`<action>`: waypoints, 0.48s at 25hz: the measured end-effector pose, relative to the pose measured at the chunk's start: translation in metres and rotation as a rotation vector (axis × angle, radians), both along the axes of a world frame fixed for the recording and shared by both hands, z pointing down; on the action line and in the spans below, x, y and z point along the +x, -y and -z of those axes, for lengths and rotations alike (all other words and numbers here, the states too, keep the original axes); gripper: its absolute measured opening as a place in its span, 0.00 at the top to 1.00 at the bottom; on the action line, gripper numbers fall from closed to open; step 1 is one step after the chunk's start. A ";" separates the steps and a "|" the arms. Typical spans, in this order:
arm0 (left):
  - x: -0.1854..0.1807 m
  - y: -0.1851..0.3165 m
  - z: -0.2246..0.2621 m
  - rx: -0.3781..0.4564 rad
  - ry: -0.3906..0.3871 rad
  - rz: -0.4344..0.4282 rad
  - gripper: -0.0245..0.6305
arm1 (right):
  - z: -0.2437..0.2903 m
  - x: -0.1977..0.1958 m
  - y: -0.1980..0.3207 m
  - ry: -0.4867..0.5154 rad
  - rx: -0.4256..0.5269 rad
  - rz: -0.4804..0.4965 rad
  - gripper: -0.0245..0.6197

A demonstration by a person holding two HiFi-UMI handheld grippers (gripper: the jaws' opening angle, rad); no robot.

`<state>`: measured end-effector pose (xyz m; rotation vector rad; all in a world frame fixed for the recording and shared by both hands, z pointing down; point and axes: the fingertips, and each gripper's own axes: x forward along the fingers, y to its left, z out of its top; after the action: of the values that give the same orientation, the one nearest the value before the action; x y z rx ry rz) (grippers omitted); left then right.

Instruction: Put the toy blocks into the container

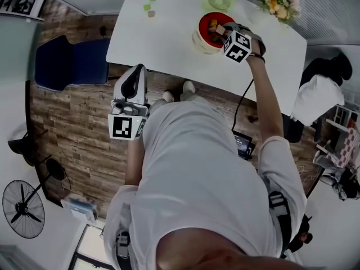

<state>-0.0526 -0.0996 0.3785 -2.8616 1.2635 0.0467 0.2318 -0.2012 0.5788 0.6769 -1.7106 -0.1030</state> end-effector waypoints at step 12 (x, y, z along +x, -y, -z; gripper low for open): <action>-0.024 -0.012 0.003 0.003 -0.011 0.080 0.98 | -0.042 -0.011 0.013 -0.051 -0.171 0.157 0.54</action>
<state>-0.0769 -0.0873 0.3751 -2.8089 1.3770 0.0632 0.2211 -0.2147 0.6213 0.4109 -1.6996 -0.0821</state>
